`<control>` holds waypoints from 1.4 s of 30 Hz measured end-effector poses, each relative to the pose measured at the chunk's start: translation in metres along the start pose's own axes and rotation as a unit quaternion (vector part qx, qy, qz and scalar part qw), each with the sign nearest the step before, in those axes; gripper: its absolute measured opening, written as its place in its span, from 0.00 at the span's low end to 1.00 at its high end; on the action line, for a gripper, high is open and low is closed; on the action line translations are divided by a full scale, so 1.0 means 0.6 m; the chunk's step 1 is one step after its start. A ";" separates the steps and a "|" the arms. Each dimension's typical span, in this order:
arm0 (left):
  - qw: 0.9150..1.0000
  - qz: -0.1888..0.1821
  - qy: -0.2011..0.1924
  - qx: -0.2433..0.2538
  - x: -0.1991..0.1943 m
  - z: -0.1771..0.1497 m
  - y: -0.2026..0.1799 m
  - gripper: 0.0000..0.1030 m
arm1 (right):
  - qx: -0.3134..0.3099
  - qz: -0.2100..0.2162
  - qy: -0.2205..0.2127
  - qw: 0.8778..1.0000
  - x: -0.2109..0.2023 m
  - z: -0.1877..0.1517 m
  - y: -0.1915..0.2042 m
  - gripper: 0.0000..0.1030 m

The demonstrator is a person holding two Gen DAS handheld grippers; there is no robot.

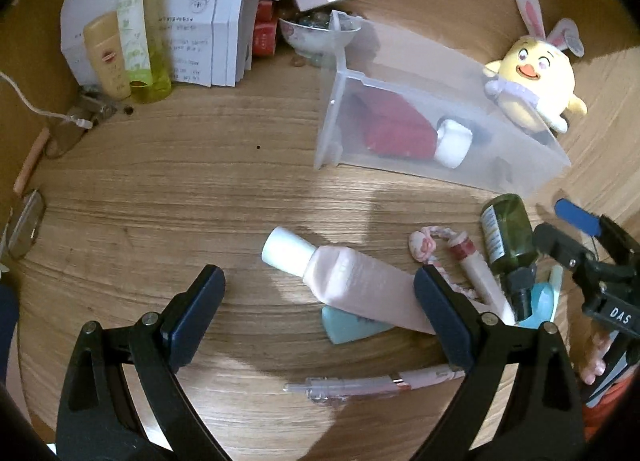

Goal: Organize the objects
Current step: 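Grasp the white bottle with the left gripper while the right grasps the green bottle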

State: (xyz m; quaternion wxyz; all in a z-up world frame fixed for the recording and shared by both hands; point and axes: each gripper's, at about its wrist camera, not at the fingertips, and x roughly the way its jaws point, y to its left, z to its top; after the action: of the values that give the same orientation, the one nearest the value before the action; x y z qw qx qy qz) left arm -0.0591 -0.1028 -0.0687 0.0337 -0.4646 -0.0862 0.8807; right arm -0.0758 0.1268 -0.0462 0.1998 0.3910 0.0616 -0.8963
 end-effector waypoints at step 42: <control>0.997 -0.021 0.000 -0.076 0.046 0.065 0.005 0.34 | -0.022 0.057 0.026 0.998 0.052 0.005 0.048 0.38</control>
State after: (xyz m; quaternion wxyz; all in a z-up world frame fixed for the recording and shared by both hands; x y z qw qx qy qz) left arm -0.1069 -0.1068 -0.0704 0.0168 -0.4640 -0.1628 0.8706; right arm -0.0851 0.0899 -0.0655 0.2573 0.4129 0.0644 -0.8713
